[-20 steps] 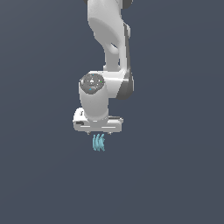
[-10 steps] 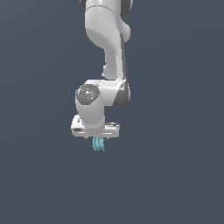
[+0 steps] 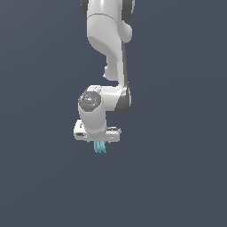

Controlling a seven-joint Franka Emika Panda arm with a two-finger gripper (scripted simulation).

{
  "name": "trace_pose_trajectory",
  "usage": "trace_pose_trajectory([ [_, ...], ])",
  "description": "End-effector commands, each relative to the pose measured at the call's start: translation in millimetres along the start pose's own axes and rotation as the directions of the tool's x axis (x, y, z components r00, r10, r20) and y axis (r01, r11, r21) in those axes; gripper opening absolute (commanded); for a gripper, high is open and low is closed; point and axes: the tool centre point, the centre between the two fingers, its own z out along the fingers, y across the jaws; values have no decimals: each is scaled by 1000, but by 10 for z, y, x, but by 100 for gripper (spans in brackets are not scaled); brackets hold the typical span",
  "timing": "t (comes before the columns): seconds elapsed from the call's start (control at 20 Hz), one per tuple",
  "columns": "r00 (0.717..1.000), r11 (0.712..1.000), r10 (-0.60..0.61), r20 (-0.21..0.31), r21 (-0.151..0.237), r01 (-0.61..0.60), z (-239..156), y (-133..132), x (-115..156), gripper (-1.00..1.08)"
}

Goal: Pick up the object and move it to a goal position.

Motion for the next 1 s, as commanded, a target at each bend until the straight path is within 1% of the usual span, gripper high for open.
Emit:
trace_pose_trajectory([
  [0.0, 1000, 1000, 0, 1, 0, 0, 141, 1, -8, 100],
  [0.2, 1000, 1000, 0, 1, 0, 0, 275, 1, -6, 100],
  [0.4, 1000, 1000, 0, 1, 0, 0, 290, 2, 7, 100],
  [0.45, 1000, 1000, 0, 1, 0, 0, 290, 2, 7, -100],
  [0.95, 1000, 1000, 0, 1, 0, 0, 289, 2, 6, -100],
])
